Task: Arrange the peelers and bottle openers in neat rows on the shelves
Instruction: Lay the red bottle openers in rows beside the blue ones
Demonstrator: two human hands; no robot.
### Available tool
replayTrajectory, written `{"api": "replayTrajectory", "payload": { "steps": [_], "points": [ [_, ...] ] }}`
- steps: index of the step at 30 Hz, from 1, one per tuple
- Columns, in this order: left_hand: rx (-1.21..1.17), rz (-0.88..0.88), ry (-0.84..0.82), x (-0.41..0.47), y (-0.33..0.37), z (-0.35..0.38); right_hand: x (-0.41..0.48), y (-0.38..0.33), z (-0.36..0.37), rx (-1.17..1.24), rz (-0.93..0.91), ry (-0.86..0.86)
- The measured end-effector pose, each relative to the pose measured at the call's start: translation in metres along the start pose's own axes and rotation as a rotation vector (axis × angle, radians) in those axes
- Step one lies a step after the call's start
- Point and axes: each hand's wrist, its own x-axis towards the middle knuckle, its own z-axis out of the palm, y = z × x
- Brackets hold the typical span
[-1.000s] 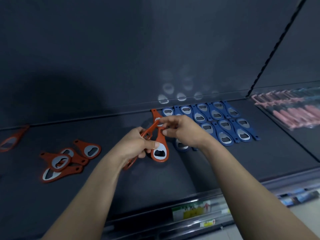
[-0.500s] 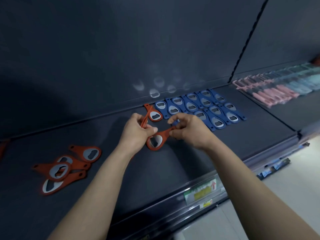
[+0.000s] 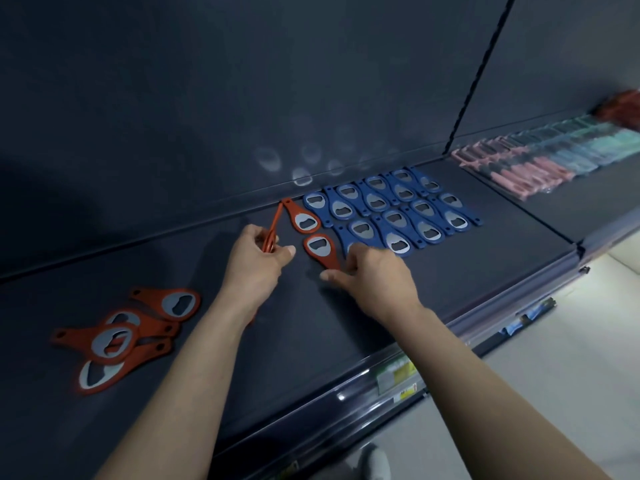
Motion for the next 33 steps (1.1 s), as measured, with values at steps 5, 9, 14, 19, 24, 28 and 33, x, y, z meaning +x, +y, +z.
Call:
{"api": "replayTrajectory", "payload": {
  "steps": [5, 9, 14, 19, 24, 28, 33],
  "points": [
    [-0.015, -0.002, 0.031, -0.003, 0.005, -0.006, 0.002, 0.002, 0.005, 0.016, -0.216, -0.009],
    [-0.022, -0.006, 0.060, -0.003, 0.008, -0.004, 0.006, 0.003, 0.008, -0.046, -0.249, 0.009],
    [-0.038, -0.036, 0.045, -0.004, 0.011, 0.005, 0.014, 0.008, 0.010, -0.087, -0.287, 0.050],
    [-0.091, -0.100, -0.030, -0.007, 0.015, 0.011, 0.025, 0.012, 0.001, 0.128, -0.277, 0.090],
    [0.012, -0.077, -0.171, -0.011, 0.019, 0.011, 0.043, 0.000, -0.014, 0.566, -0.257, -0.071],
    [0.091, -0.051, -0.139, -0.012, 0.017, 0.009, 0.051, -0.013, -0.017, 0.825, -0.225, -0.277],
    [0.169, -0.084, -0.092, -0.014, 0.010, 0.008, 0.058, -0.032, -0.011, 0.881, -0.118, -0.332]
  ]
}}
